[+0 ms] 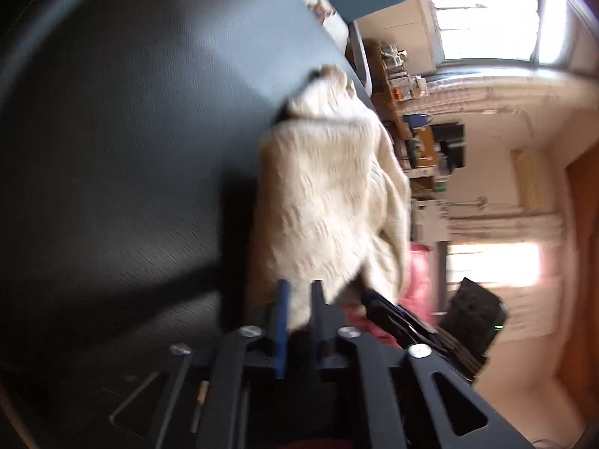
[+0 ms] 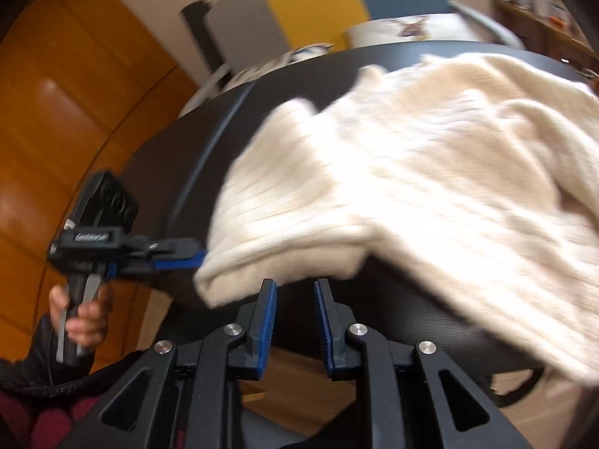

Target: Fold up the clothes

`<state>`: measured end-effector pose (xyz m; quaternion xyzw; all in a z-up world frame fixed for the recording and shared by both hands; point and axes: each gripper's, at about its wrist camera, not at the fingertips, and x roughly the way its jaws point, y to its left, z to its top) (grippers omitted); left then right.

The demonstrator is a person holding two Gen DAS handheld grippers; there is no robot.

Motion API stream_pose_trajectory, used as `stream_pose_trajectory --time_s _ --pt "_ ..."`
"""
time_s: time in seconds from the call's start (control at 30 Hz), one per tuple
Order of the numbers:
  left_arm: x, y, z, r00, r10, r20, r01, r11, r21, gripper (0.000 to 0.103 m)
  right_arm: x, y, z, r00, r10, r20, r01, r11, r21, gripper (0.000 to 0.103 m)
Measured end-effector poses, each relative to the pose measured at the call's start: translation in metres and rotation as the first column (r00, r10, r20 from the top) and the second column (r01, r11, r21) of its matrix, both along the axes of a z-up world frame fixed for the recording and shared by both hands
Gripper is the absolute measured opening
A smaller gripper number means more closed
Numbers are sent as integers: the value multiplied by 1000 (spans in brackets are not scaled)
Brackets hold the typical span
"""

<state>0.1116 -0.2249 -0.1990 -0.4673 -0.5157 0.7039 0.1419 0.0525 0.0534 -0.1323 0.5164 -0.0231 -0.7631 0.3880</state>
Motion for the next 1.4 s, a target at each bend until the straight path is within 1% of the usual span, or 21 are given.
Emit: stream_pose_trajectory --time_s 0.03,0.07,0.13,0.2,0.23,0.3,0.4,0.47,0.63,0.7,0.77,0.8,0.83,0.87,0.93,1.03,1.1,1.17,1.23,1.3,1.4 --pt "0 2 -2 1000 8 3 -8 1000 12 36 -2 6 1 1000 -16 -6 16 1000 2 20" --pt "0 4 -3 1000 16 3 -16 1000 16 42 -4 12 1 999 -31 -12 31 1000 3 20" --pt "-1 5 -4 999 37 -1 -37 999 39 50 -3 20 5 998 -53 -35 54 998 23 20" --pt "-3 8 -4 998 60 4 -60 998 24 52 -18 32 8 993 -90 -70 94 994 58 20" --pt "-4 9 -3 998 63 12 -63 998 5 50 -26 39 9 990 -108 -89 115 991 76 20" --pt "-5 6 -1 997 61 38 -61 998 -6 50 -38 38 6 990 -115 -86 124 986 109 20" --pt "6 -8 15 994 107 38 -103 990 -93 52 -55 36 2 989 -122 -78 133 978 160 20" --pt "8 -15 19 994 104 44 -95 983 -158 62 -67 34 -1 989 -127 -72 139 971 193 24" --pt "-1 -4 -1 995 60 84 -51 993 -107 63 -96 30 -9 988 -141 -60 152 949 276 24" --pt "-7 8 -4 997 26 74 -19 995 -93 63 -99 29 -22 988 -155 -29 156 940 302 24" --pt "-11 14 -5 998 18 67 -12 996 -86 63 -102 29 -37 985 -170 4 159 931 328 24" --pt "-13 16 -6 998 16 63 -11 997 -83 60 -104 29 -44 984 -177 20 160 927 340 24" --pt "-14 16 -6 998 21 55 -15 994 -104 32 -102 29 -45 984 -178 15 163 928 336 24" --pt "-13 16 -4 999 26 45 -20 991 -134 13 -101 28 -45 984 -178 15 163 929 333 25" --pt "-9 10 -2 998 61 19 -58 989 -137 12 -103 26 -46 980 -193 38 171 931 323 26" --pt "-2 -7 23 991 122 -49 -129 975 -182 11 -103 13 -47 982 -171 81 140 945 295 26" --pt "1 -23 52 981 150 -121 -175 958 -226 11 -104 2 -49 979 -159 129 122 960 251 26" --pt "2 -34 87 972 142 -188 -195 932 -306 11 -106 -12 -52 971 -144 191 108 976 189 26" --pt "0 -38 116 968 120 -220 -204 887 -414 11 -105 -30 -55 965 -137 224 103 982 161 26" --pt "-3 -39 135 970 98 -221 -198 846 -495 11 -103 -49 -57 962 -126 243 93 985 146 26" --pt "-5 -37 157 966 87 -242 -221 761 -610 11 -101 -79 -60 958 -92 272 63 992 112 26"
